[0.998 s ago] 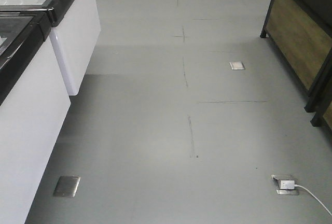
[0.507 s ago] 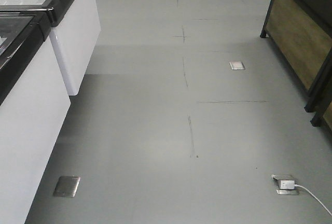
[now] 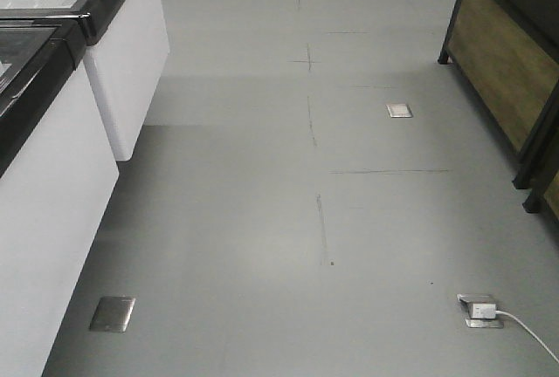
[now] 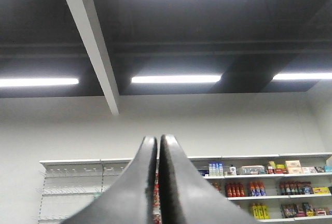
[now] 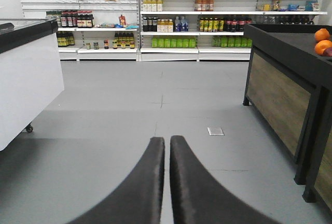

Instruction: Left arm holds basket, right arm returns cookies

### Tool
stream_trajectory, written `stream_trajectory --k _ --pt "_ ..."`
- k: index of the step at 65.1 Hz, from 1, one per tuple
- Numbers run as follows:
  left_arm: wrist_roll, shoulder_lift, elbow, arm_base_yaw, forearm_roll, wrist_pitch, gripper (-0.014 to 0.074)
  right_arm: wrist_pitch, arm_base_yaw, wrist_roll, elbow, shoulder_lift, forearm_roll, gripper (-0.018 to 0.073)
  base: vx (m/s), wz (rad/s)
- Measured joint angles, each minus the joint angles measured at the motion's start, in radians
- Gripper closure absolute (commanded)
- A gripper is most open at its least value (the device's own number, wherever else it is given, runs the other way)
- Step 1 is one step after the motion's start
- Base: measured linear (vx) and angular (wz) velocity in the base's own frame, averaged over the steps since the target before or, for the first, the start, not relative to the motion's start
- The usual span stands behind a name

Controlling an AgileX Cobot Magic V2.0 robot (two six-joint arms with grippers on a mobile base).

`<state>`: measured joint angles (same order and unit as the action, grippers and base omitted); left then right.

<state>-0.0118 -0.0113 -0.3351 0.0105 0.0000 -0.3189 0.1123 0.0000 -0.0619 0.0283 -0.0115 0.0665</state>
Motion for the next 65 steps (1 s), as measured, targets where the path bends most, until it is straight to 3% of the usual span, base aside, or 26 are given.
stream_trajectory --k 13,38,48,65 --pt "0.000 0.116 -0.291 0.000 0.000 0.222 0.0601 0.000 0.000 0.000 0.000 0.000 0.000 0.0565 0.00 0.00" --pt "0.000 0.516 -0.720 0.000 0.008 0.502 0.0598 0.000 0.000 0.000 0.000 0.000 0.000 0.0565 0.00 0.00" --pt "0.000 0.668 -0.801 0.000 0.008 0.563 0.0594 0.000 0.000 0.000 0.000 0.000 0.000 0.0565 0.00 0.00" --pt "0.000 0.856 -0.807 0.000 -0.012 0.668 0.0570 0.000 0.000 0.000 0.000 0.000 0.000 0.0565 0.00 0.00"
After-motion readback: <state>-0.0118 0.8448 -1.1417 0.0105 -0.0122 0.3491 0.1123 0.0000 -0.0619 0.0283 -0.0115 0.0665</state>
